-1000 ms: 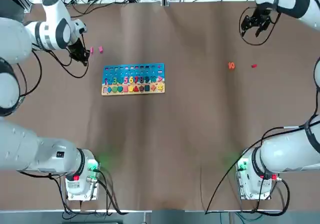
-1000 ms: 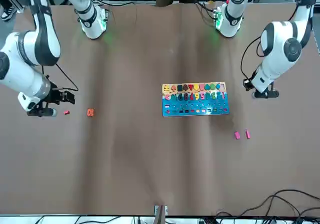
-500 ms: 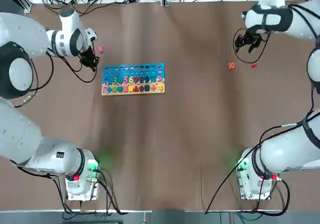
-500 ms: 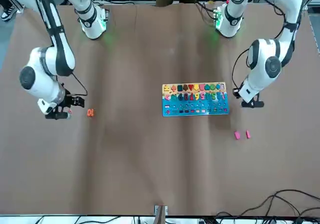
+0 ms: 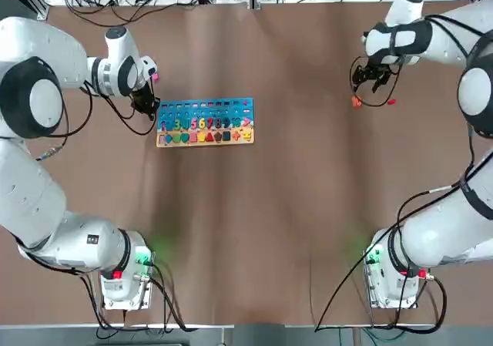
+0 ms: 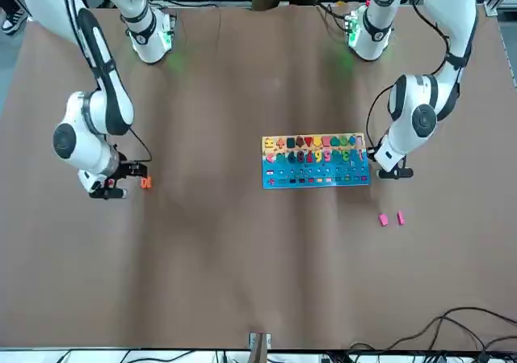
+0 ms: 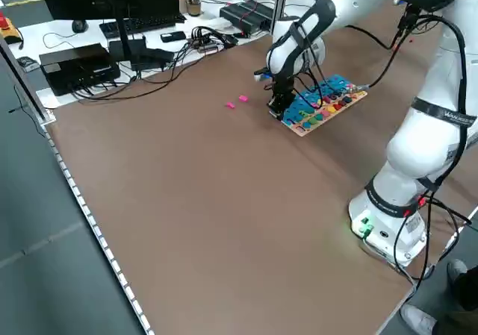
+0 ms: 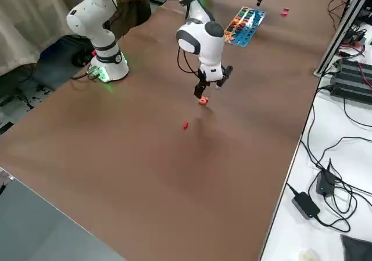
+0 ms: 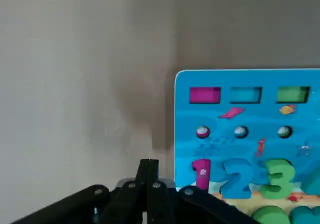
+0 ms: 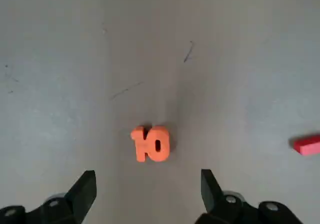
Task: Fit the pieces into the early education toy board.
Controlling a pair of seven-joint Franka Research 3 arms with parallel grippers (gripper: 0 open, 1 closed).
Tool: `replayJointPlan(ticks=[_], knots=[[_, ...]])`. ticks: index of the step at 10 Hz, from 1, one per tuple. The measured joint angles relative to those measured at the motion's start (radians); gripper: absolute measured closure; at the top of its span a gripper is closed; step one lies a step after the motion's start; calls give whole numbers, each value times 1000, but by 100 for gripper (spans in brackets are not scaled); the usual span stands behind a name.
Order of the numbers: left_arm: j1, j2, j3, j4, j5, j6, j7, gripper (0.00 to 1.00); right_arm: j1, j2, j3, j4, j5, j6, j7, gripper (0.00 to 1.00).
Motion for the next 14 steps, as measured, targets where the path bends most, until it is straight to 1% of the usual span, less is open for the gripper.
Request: replayJointPlan(ticks=[4,7,10,12,14], knots=[[-3,32,-2,3,0,12,-22,99,3,59,0,0,2,69,3,8],[-9,61,-10,14,2,38,-70,99,2,83,-1,0,3,103,3,10],[-9,62,-13,15,6,39,-84,99,1,95,4,1,3,118,3,13],[-9,65,-34,21,10,40,-119,99,-4,95,9,1,3,118,4,17],[-9,71,-62,29,14,40,-166,99,-6,98,14,1,4,122,4,19]])
